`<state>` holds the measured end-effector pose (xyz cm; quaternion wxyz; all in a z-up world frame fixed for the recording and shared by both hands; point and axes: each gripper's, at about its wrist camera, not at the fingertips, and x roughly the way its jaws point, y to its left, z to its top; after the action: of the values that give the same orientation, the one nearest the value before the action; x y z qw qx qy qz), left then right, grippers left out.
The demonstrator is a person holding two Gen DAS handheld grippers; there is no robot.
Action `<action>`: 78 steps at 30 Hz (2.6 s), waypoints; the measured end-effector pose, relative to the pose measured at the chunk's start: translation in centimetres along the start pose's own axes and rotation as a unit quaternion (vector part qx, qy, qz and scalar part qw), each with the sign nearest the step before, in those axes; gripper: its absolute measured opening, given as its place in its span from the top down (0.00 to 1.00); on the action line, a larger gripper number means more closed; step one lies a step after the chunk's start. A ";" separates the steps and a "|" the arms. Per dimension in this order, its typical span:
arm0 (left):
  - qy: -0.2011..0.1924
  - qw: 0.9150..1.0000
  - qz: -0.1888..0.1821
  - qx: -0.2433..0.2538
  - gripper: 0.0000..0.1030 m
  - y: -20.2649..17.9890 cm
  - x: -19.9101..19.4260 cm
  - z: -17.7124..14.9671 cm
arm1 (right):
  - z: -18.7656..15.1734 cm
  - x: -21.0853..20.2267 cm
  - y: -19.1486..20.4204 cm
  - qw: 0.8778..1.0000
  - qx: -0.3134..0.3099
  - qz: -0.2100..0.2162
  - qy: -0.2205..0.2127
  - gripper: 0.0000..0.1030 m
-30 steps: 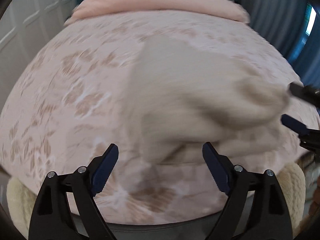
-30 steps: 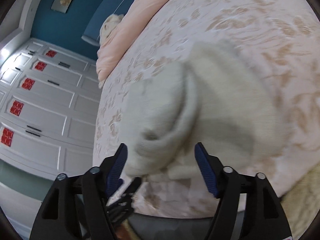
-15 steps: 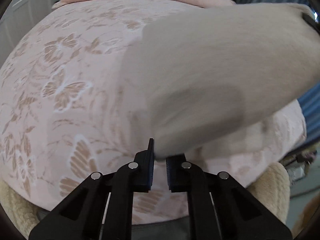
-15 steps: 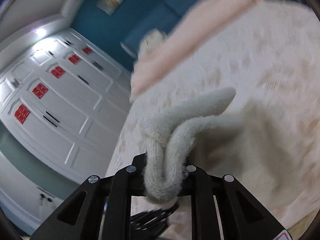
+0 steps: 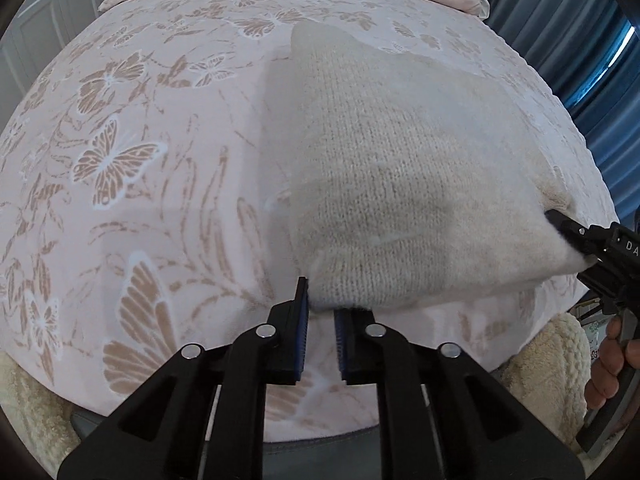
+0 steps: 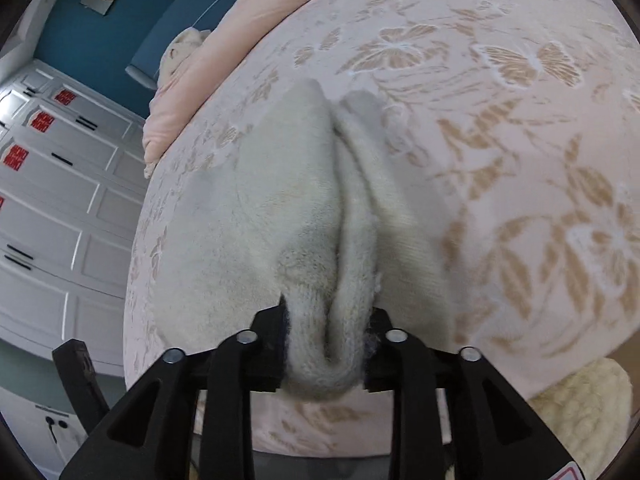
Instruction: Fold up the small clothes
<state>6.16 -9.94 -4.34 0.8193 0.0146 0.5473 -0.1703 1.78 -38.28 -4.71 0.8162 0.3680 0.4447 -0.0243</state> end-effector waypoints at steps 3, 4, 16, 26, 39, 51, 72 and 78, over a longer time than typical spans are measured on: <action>-0.005 1.000 -0.008 0.008 0.70 0.5 -0.8 -0.5 | -0.2 -3.6 0.0 0.998 -0.012 -0.043 -0.046 0.66; -0.008 1.000 -0.009 0.007 0.64 0.7 -1.2 -0.8 | -0.4 -5.1 0.6 0.994 -0.024 -0.073 -0.074 0.66; -0.052 0.998 0.024 -0.006 0.49 1.3 -5.4 -1.4 | -1.7 3.7 13.1 0.971 -0.232 -0.050 0.024 0.74; -0.042 0.999 0.015 -0.020 0.46 2.5 -5.2 -1.9 | -2.3 4.5 17.6 0.957 -0.285 -0.050 0.031 0.77; -0.053 0.998 0.021 -0.021 0.46 2.7 -5.9 -1.5 | 4.6 3.1 14.6 0.974 -0.211 -0.082 -0.012 0.70; -0.071 0.997 0.001 -0.006 0.36 -0.1 -6.0 1.9 | 11.4 3.3 7.0 0.996 -0.090 -0.016 -0.013 0.92; -0.031 0.999 -0.009 -0.008 0.36 -1.7 -3.0 1.9 | 0.6 2.8 1.6 0.978 -0.163 -0.119 0.055 0.98; -0.053 0.999 0.004 0.006 0.31 -1.5 -4.4 1.4 | 1.0 -2.2 4.2 0.982 -0.148 -0.118 -0.023 0.74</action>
<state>5.46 -10.48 0.45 0.8477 0.0126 0.5021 -0.1710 2.67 -36.52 -0.32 0.8627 0.1877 0.4653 -0.0631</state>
